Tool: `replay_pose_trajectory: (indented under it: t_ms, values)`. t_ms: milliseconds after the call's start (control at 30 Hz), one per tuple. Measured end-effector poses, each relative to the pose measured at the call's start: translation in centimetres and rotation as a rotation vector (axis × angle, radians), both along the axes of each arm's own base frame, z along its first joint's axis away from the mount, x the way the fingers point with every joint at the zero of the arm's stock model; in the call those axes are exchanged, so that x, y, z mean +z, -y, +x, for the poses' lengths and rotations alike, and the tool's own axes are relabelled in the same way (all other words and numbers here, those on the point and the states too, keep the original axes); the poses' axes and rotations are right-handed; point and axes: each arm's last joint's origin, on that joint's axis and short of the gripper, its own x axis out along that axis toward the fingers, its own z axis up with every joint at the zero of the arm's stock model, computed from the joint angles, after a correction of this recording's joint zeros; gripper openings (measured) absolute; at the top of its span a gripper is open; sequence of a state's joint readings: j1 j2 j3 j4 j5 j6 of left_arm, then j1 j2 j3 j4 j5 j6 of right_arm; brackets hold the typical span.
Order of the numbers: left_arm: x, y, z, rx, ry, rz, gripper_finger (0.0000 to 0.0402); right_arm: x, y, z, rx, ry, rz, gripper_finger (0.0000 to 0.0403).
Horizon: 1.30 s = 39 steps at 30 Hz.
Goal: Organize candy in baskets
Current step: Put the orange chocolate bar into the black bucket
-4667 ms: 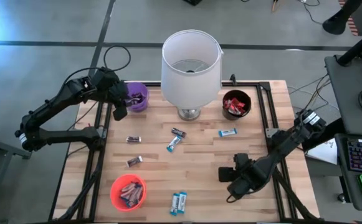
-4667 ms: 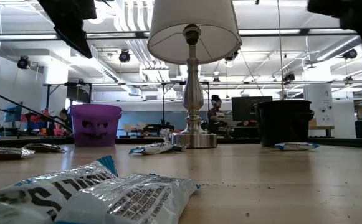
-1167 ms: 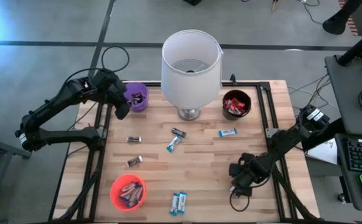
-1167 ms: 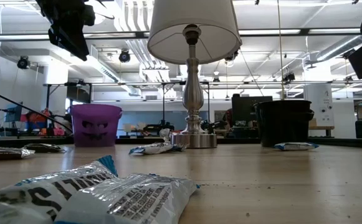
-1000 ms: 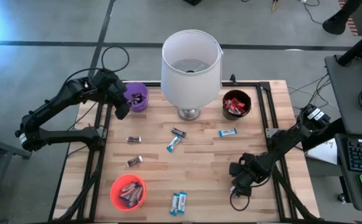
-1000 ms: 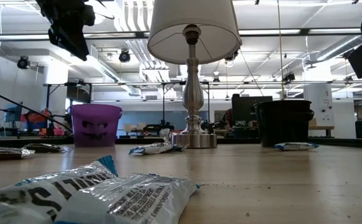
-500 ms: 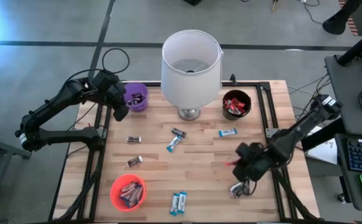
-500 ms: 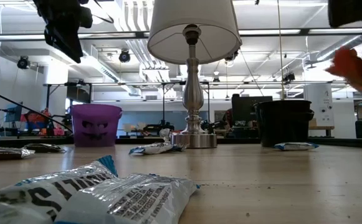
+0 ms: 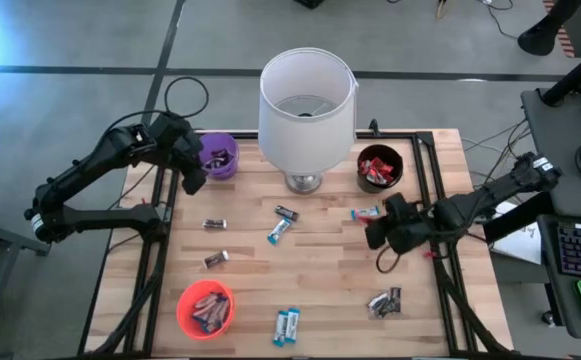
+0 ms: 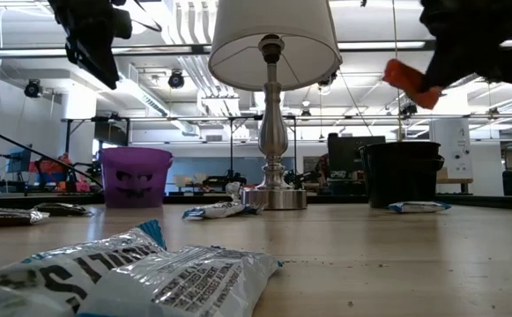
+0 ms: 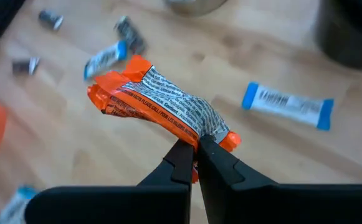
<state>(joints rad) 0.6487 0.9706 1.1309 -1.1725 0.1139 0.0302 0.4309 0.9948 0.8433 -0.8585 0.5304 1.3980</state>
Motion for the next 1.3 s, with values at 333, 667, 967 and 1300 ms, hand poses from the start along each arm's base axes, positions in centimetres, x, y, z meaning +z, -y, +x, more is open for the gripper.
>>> replay_pose_trajectory:
  t_ms: [333,667,967,1300]
  values:
    - [-0.7,-0.7,0.9,-0.075,-0.055,0.014,0.0143,0.8,4.1,0.2,-0.13,0.003,-0.055,0.0008]
    - [-1.9,-1.8,2.3,-0.063,-0.111,-0.042,0.0143,0.8,8.7,-1.6,-0.321,-0.136,-0.113,0.0008]
    - [-1.4,-1.9,2.6,-0.013,-0.08,-0.054,0.0143,1.0,12.0,-2.5,-0.358,-0.218,-0.126,0.0008]
    - [2.0,-2.3,3.1,0.014,0.012,-0.005,0.0143,0.7,14.7,-2.2,-0.306,-0.207,-0.045,0.0009]
